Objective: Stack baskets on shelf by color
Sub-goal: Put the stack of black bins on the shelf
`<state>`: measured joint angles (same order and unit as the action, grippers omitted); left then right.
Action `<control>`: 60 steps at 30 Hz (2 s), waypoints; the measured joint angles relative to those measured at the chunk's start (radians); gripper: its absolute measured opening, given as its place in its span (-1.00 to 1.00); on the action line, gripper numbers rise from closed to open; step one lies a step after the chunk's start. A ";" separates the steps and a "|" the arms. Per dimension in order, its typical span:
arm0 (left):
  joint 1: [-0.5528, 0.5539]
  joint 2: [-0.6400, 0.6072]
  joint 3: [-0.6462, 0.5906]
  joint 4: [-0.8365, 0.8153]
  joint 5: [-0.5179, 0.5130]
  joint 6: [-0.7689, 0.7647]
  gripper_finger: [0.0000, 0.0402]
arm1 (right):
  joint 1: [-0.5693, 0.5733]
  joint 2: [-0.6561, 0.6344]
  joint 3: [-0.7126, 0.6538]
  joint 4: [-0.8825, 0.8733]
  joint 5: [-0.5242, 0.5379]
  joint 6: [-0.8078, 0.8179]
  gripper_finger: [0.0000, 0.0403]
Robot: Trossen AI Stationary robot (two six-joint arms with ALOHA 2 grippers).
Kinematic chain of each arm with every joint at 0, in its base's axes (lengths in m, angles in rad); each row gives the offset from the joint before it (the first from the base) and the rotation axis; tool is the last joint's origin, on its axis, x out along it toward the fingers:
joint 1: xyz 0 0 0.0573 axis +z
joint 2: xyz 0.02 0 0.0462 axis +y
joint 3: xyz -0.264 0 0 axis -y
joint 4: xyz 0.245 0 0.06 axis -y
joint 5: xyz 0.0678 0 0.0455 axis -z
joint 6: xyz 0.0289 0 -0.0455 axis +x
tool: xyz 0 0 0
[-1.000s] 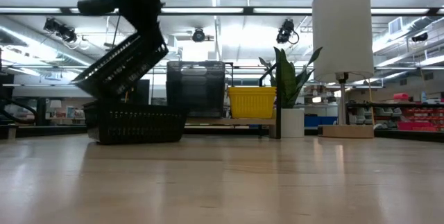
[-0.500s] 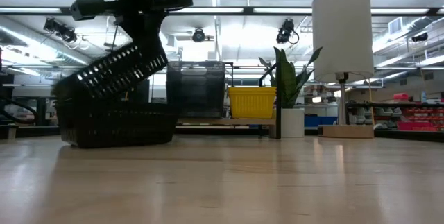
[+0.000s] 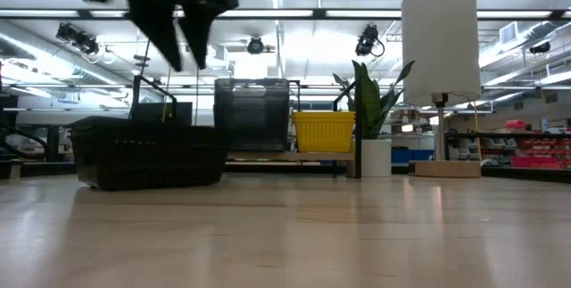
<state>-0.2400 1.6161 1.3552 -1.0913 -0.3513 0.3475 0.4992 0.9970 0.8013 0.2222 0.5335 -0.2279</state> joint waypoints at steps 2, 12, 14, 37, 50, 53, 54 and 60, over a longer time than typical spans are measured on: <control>-0.013 0.000 -0.001 -0.006 0.101 -0.108 -0.11 | 0.000 0.000 0.000 0.000 0.000 0.000 -0.18; -0.167 0.000 -0.122 -0.005 0.183 -0.455 0.01 | 0.000 0.000 0.000 0.000 0.000 0.008 -0.18; -0.187 0.000 -0.151 -0.005 0.183 -0.505 0.12 | 0.000 0.000 0.000 0.000 0.000 0.007 -0.18; -0.206 0.000 -0.321 0.137 0.147 -0.578 -0.85 | -0.025 0.000 0.000 -0.014 -0.003 0.019 -0.18; -0.069 0.000 -0.088 -0.198 0.065 -0.602 -0.90 | -0.025 0.000 0.000 -0.014 -0.003 0.016 -0.18; 0.003 0.000 -0.085 -0.211 0.055 -0.568 -0.90 | -0.025 0.000 0.000 -0.014 -0.003 0.016 -0.18; 0.030 0.000 -0.085 -0.211 0.055 -0.548 -0.90 | -0.025 0.000 0.000 -0.014 -0.004 0.016 -0.18; 0.198 0.000 -0.085 -0.199 0.049 -0.452 -0.90 | -0.025 0.000 0.000 -0.014 -0.003 0.016 -0.18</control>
<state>-0.0424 1.6157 1.2697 -1.2901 -0.3024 -0.1041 0.4744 0.9970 0.8009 0.2081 0.5301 -0.2119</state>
